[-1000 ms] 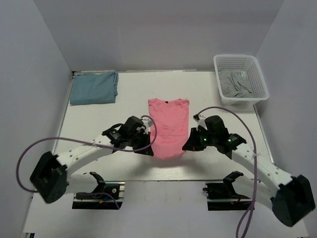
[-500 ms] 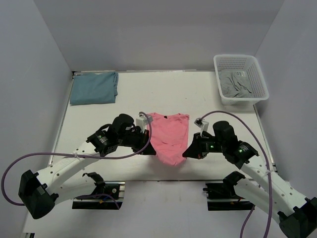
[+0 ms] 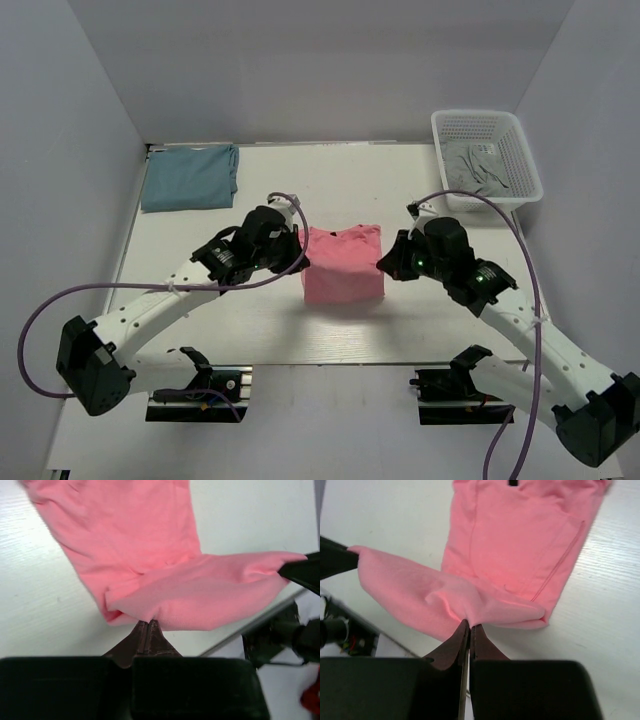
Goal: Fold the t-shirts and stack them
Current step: Fold the long partially folded tshirt into a neat square
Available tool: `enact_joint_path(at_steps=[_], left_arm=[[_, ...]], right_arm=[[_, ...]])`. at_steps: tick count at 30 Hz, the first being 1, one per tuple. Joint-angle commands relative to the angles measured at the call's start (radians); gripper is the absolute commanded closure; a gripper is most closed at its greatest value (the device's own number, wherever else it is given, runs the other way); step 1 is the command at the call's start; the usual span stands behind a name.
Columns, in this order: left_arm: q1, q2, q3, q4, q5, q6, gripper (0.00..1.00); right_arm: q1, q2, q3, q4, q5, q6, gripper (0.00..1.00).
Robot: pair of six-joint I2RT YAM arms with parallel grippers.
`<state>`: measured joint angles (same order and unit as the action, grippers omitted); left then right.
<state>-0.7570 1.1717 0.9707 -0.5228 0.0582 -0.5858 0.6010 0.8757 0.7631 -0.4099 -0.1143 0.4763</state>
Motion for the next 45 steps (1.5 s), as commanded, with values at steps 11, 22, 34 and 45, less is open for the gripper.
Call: enact_joint_path(at_steps=[11,22,34,45], left_arm=[[0.004,0.109,0.129,0.105,-0.397,-0.051,1.0],[0.013,0.302,0.238,0.107,-0.492,-0.022,1.0],[0.068,0.479,0.327,0.073,-0.514,-0.031,1.0],[0.14,0.684,0.453,0.027,-0.455,-0.031,0.99]], right_arm=[[-0.035,0.23,0.191,0.095,0.246,0.004,1.0],[-0.087,0.423,0.311,0.123,0.22,-0.008,1.0],[-0.152,0.644,0.404,0.126,0.128,-0.027,1.0],[-0.201,0.847,0.542,0.096,0.077,-0.012,1.0]])
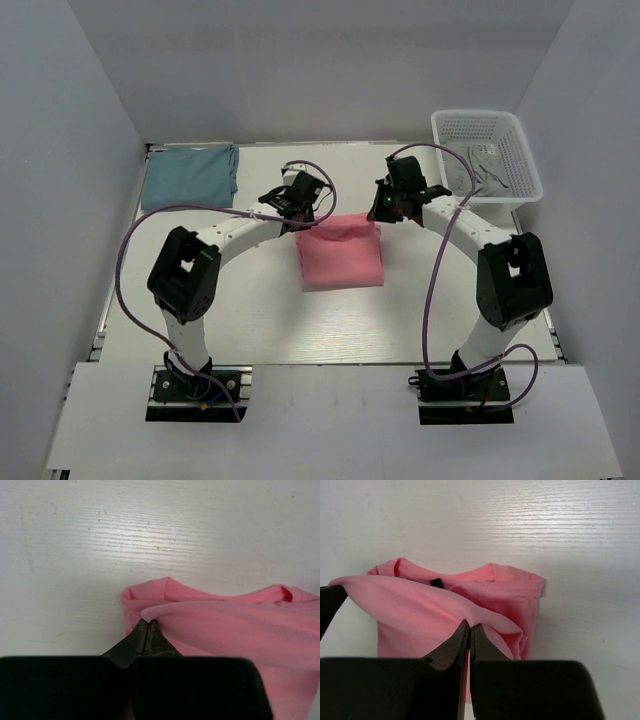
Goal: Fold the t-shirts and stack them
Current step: Fold the long partially folded tshirt into a neat square, then put the neatly folded tshirt into the corner of the board with the left arm
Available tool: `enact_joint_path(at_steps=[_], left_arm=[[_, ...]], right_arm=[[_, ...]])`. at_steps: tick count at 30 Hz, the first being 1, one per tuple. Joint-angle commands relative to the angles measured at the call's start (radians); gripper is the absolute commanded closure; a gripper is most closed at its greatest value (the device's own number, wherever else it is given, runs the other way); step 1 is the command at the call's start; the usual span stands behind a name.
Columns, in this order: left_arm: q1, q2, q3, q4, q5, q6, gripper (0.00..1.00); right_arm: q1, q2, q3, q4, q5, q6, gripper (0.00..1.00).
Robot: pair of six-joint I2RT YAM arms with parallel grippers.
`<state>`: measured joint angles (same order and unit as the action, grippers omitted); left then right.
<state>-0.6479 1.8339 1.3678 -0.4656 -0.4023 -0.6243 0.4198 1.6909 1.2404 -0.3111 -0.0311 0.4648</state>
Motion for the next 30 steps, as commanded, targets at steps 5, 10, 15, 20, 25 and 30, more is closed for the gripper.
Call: enact_joint_path(at_steps=[5,10,15,20,25,30], left_arm=[[0.066,0.059,0.152,-0.111,0.005,0.008,0.0],[0.067,0.019,0.103,-0.096,0.088,0.041,0.0],[0.067,-0.024,-0.022,-0.016,0.252,0.078,0.0],[0.067,-0.013,-0.091,0.061,0.375,0.078,0.0],[0.067,0.067,-0.079,0.084,0.41,0.078,0.0],[0.044,0.113,-0.079,0.074,0.476,0.068,0.23]], right_arm=[[-0.024,0.105,0.179,-0.036,-0.016,-0.02,0.1],[-0.026,0.041,0.116,-0.016,0.013,-0.008,0.1],[-0.024,-0.06,-0.021,0.053,-0.006,-0.006,0.1],[-0.022,-0.126,-0.14,0.086,-0.026,0.014,0.1],[-0.023,-0.181,-0.22,0.083,-0.026,0.0,0.1],[-0.024,-0.214,-0.252,0.079,0.002,-0.012,0.1]])
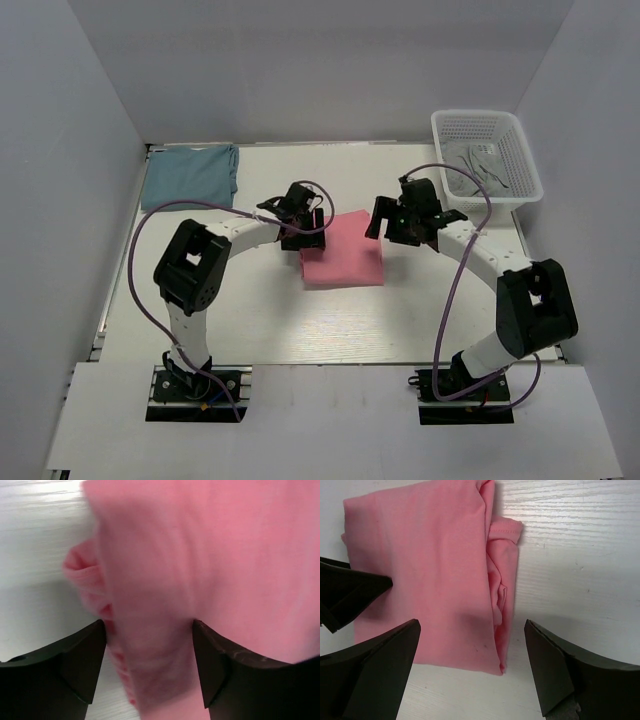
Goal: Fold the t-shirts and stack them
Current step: Put the neatly folded tshirt into the corner of the board with the left arm
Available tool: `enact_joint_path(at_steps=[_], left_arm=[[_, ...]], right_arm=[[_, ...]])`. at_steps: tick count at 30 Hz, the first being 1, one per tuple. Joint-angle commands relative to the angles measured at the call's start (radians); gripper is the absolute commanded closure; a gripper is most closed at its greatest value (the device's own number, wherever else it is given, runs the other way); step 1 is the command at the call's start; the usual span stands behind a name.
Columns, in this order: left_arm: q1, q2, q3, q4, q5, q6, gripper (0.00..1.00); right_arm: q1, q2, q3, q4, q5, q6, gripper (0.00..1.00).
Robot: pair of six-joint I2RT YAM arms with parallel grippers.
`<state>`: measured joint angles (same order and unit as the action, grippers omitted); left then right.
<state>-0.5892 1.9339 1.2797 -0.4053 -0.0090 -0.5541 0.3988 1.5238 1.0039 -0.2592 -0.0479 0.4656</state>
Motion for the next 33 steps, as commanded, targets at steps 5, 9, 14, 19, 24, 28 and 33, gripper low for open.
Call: enact_joint_path(at_steps=[5,9,14,19,24,28,33], left_arm=[[-0.015,0.022,-0.026,-0.035,0.032,-0.027,0.3],[-0.035,0.031,-0.039,-0.046,0.023,-0.027,0.45],[-0.06,0.063,-0.023,-0.09,-0.038,-0.015,0.78],[-0.069,0.114,0.142,-0.235,-0.225,0.011,1.0],[-0.044,0.041,0.247,-0.294,-0.437,0.144,1.0],[-0.034,-0.065,0.224,-0.207,-0.574,0.316,1.0],[-0.006,-0.128,0.193,-0.046,-0.612,0.505,1.0]], right_arm=[[-0.011,-0.063,-0.05,0.037,0.028,-0.028,0.1],[-0.02,-0.1,-0.085,0.067,0.022,-0.03,0.1],[-0.029,-0.128,-0.11,0.069,0.043,-0.047,0.1],[-0.051,-0.149,-0.145,0.074,0.086,-0.048,0.1],[-0.069,-0.159,-0.159,0.08,0.131,-0.065,0.1],[-0.078,-0.151,-0.159,0.069,0.16,-0.058,0.1],[-0.091,-0.149,-0.165,0.069,0.154,-0.059,0.1]])
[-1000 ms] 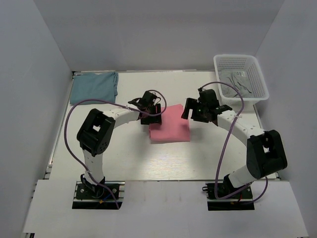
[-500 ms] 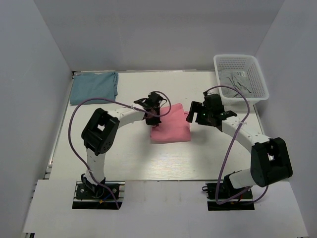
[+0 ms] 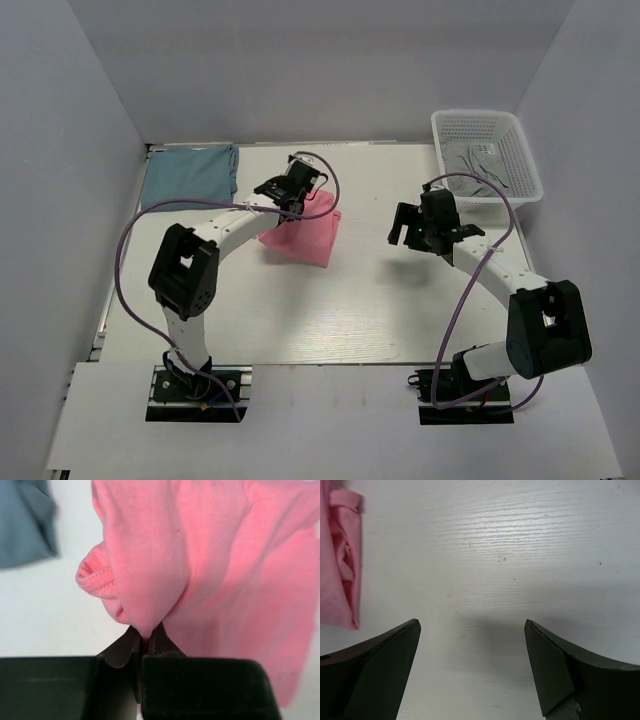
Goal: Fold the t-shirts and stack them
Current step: Put the neatly folded tshirt into the corner of the board with the left arm
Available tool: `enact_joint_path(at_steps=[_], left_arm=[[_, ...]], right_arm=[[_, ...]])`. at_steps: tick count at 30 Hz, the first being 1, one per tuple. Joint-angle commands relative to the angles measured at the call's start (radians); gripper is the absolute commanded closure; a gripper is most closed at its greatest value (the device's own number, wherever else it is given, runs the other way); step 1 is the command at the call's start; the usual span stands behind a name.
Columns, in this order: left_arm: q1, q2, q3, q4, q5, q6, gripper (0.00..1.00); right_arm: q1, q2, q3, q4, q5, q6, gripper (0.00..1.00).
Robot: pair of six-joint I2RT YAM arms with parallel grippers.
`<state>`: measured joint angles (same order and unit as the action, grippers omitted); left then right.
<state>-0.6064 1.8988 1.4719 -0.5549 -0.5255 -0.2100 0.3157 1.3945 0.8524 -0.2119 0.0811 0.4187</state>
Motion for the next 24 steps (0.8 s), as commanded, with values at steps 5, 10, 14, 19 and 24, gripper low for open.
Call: enact_joint_path(at_steps=[5,10,14,19,24], left_arm=[[0.053,-0.103,0.05,0.168,-0.149,0.349,1.0],[0.103,-0.144,0.05,0.299,-0.137,0.53,1.0],[0.146,-0.144,0.073,0.294,-0.128,0.586,1.0],[0.2,-0.135,0.119,0.297,-0.111,0.612,1.0],[0.264,-0.115,0.166,0.297,-0.093,0.635,1.0]], right_arm=[[-0.026,-0.031,-0.019,0.005,0.036,-0.011,0.1],[-0.04,-0.032,-0.019,-0.006,0.036,-0.004,0.1],[-0.044,-0.026,-0.016,-0.011,0.04,0.005,0.1],[-0.043,0.0,0.002,-0.029,0.051,0.008,0.1],[-0.043,0.044,0.036,-0.044,0.043,0.008,0.1]])
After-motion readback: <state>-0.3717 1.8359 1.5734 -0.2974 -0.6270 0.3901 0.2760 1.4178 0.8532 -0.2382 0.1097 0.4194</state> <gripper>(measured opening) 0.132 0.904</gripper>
